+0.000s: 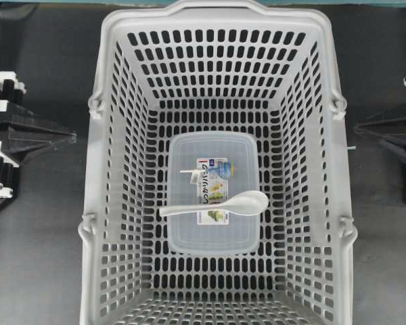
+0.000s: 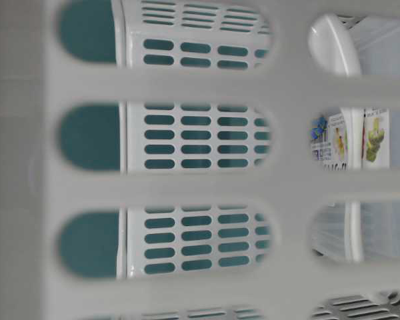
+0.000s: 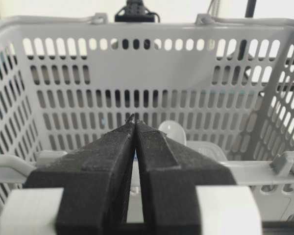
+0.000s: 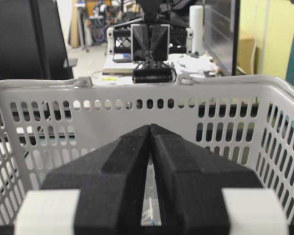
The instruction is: Pick up the chinese spoon from the shopping basket with the left arm.
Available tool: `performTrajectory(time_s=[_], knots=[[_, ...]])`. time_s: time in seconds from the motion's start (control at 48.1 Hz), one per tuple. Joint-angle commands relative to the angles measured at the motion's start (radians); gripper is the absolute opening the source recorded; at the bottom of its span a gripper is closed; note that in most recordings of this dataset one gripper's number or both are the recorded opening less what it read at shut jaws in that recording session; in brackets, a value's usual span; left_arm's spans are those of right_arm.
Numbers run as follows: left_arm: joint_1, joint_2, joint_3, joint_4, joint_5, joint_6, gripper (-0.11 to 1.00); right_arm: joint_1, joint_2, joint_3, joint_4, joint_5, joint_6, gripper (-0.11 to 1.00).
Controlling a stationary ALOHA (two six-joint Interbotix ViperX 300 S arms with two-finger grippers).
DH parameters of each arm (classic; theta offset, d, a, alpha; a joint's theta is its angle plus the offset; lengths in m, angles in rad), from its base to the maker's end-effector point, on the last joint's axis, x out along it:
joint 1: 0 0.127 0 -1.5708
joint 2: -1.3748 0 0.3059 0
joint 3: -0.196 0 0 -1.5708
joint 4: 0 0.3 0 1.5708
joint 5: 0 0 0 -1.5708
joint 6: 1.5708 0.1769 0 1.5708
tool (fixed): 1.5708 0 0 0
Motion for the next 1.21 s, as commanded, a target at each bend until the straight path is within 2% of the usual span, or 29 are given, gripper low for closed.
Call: performTrajectory(time_s=[0.0, 0.083, 0.187, 0.416, 0.769, 0.998, 1.06, 1.185], knots=[[-0.006, -0.02, -0.035, 0.041, 0.032, -0.009, 0.06, -0.009, 0.0, -0.018, 0.008, -0.009, 0.006, 0.01], [0.0, -0.055, -0.054, 0.043, 0.074, -0.009, 0.0, -0.029, -0.012, -0.02, 0.011, -0.009, 0.008, 0.0], [0.002, -0.092, -0.103, 0.041, 0.144, -0.014, 0.0, -0.034, -0.037, -0.02, 0.011, -0.009, 0.008, 0.0], [-0.003, -0.057, -0.279, 0.041, 0.449, -0.043, 0.0, -0.028, -0.081, -0.037, 0.011, 0.043, 0.011, 0.0], [-0.029, 0.296, -0.638, 0.041, 0.756, -0.023, 0.0, 0.041, -0.114, -0.084, 0.011, 0.282, 0.011, 0.0], [-0.051, 0.514, -0.802, 0.041, 0.9, -0.029, 0.0, 0.049, -0.124, -0.087, 0.009, 0.33, 0.006, 0.01], [-0.054, 0.566, -0.838, 0.041, 0.922, -0.037, 0.0, 0.043, -0.124, -0.087, 0.011, 0.342, 0.008, 0.04], [-0.06, 0.67, -0.897, 0.043, 0.985, -0.037, 0.0, 0.04, -0.124, -0.087, 0.009, 0.356, 0.008, 0.24]])
